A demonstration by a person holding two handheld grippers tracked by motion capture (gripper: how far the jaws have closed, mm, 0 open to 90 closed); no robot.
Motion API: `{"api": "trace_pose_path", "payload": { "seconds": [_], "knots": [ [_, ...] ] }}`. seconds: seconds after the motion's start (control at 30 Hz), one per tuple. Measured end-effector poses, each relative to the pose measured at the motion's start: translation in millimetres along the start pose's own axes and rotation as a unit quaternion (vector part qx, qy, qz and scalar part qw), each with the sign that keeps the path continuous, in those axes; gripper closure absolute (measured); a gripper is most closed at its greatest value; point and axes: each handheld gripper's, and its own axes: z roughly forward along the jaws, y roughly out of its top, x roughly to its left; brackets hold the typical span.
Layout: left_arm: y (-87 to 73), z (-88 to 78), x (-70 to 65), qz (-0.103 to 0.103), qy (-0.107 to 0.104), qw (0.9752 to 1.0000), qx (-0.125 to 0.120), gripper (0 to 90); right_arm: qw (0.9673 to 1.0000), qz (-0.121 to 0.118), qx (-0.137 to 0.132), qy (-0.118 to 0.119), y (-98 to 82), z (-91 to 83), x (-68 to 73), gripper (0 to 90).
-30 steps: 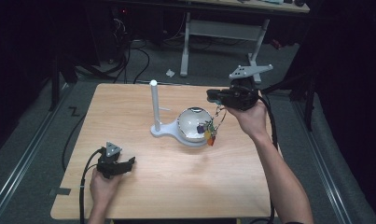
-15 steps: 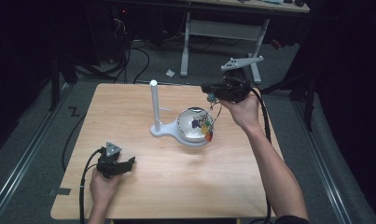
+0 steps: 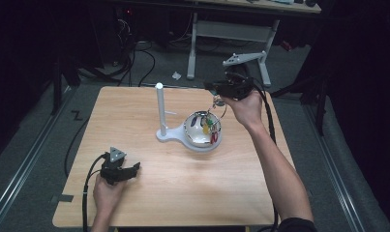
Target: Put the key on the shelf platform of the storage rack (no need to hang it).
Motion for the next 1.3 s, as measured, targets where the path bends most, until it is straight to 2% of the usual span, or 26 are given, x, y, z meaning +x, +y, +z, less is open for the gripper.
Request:
{"api": "trace_pose_path", "payload": {
  "seconds": [0.4,0.8,1.03,1.2,1.27,1.3],
  "knots": [
    [0.2,-0.1,0.3,0.002,0.000,1.0000,0.001,29.5,1.0000,0.000,-0.003,-0.002,5.6,4.1,1.5,88.4],
    [0.1,-0.1,-0.1,-0.001,0.000,1.0000,0.001,29.5,0.9996,0.008,0.026,-0.009,-13.2,25.9,-1.9,88.3],
    [0.2,-0.1,0.0,-0.001,0.000,1.0000,0.001,29.5,0.9991,0.002,0.039,-0.016,-21.8,37.7,-2.7,88.3],
    [0.2,-0.2,-0.1,-0.002,0.000,1.0000,0.002,29.5,0.9988,0.011,0.045,-0.017,-28.7,44.8,-5.0,88.3],
    [0.1,-0.2,-0.4,-0.004,0.001,1.0000,0.001,29.5,0.9987,0.010,0.046,-0.018,-31.2,46.8,-6.3,88.3],
    [-0.3,-0.3,-1.4,-0.013,0.004,0.9999,0.002,29.5,0.9987,0.012,0.047,-0.018,-32.3,47.7,-6.6,88.2]
  ]
}}
